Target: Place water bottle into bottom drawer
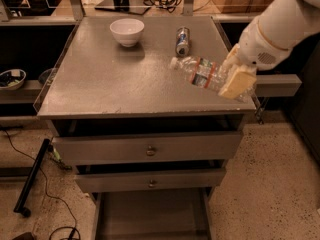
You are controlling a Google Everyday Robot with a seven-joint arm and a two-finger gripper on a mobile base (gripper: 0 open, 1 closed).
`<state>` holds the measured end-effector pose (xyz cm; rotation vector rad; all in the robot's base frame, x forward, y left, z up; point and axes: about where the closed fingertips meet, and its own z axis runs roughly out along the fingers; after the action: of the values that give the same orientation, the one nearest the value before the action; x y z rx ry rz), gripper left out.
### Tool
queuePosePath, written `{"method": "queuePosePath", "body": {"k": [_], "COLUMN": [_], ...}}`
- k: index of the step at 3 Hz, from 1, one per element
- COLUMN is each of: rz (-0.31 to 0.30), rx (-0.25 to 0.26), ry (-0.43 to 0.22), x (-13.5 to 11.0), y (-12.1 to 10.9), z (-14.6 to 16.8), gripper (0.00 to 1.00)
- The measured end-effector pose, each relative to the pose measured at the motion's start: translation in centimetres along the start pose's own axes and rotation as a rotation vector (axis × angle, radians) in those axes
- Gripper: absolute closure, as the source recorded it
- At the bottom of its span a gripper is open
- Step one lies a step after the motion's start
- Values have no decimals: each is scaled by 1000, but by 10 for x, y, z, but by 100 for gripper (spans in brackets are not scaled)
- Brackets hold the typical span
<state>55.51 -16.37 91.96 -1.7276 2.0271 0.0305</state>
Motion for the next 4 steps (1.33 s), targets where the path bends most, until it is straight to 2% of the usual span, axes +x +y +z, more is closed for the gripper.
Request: {"method": "queuePosePath", "body": {"k": [2,3,4], "rz": [36,-23,-22], "rx": [2,-73,-76], "ry": [-20,-10,-8], "x": [10,15,15], "y": [43,101,103], "z": [-1,9,10], "gripper": [100,100,100]}}
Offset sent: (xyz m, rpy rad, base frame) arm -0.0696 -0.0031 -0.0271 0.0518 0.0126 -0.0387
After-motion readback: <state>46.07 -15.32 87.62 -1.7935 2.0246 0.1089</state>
